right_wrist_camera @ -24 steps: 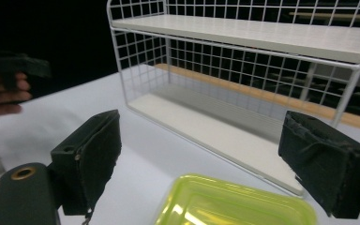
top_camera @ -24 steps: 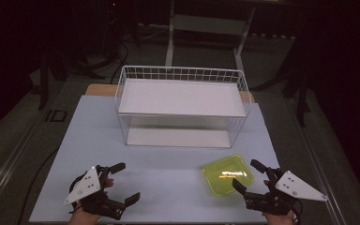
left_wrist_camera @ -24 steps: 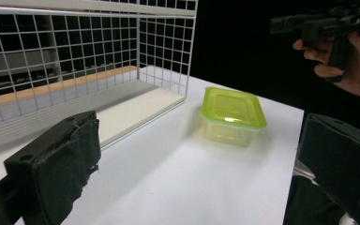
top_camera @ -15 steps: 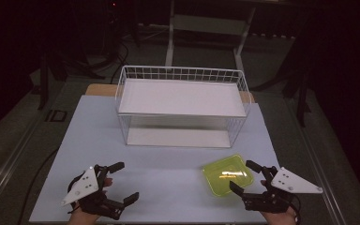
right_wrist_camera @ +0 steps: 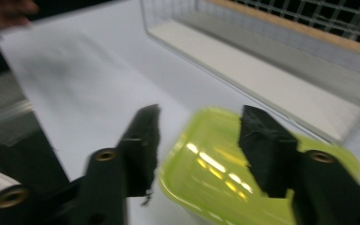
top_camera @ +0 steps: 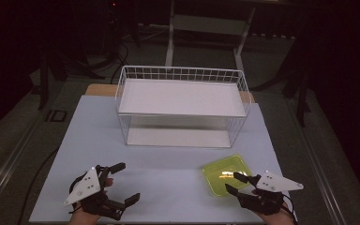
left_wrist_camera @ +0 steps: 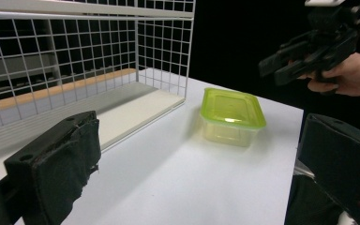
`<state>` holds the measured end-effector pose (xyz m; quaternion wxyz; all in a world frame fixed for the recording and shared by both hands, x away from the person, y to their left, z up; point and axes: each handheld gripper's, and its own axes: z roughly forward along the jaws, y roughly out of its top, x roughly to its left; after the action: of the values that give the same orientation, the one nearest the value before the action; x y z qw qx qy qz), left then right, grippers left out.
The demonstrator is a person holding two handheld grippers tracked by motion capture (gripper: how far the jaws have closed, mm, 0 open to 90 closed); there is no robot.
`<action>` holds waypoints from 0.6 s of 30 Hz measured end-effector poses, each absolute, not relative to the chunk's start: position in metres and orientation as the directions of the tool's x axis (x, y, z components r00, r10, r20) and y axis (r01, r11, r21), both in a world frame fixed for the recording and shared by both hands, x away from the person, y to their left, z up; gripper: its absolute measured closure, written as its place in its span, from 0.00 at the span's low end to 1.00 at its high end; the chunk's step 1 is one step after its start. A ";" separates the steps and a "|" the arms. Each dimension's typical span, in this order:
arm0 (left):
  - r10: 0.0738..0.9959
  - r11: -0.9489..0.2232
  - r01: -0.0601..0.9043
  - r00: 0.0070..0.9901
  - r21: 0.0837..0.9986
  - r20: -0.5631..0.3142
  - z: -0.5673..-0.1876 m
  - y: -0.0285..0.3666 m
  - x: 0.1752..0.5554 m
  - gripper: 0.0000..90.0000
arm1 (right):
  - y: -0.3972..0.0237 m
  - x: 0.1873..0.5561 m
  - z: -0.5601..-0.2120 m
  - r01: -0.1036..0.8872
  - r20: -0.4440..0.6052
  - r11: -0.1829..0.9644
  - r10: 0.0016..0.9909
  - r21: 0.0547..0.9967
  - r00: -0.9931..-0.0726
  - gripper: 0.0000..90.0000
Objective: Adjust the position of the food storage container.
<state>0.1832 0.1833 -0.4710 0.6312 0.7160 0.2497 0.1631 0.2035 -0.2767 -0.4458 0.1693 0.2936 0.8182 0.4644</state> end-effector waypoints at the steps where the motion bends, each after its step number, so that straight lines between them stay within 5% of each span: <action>1: 0.564 -0.077 0.153 0.822 0.985 -0.083 -0.471 0.183 0.183 0.00 | -0.277 0.204 -0.449 0.336 0.004 0.406 0.633 0.850 -0.774 0.68; 7: 0.561 -0.085 0.157 0.824 0.984 -0.084 -0.472 0.183 0.184 0.00 | -0.276 0.210 -0.465 0.386 0.015 0.462 0.625 0.798 -0.780 0.99; 18: 0.559 -0.096 0.163 0.825 0.982 -0.082 -0.473 0.181 0.185 0.00 | -0.280 0.215 -0.486 0.461 0.095 0.483 0.607 0.745 -0.789 1.00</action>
<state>0.1849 0.1813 -0.4735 0.6242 0.7231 0.2497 0.1587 0.2149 -0.2795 -0.4863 0.0907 0.3117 0.8562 0.4018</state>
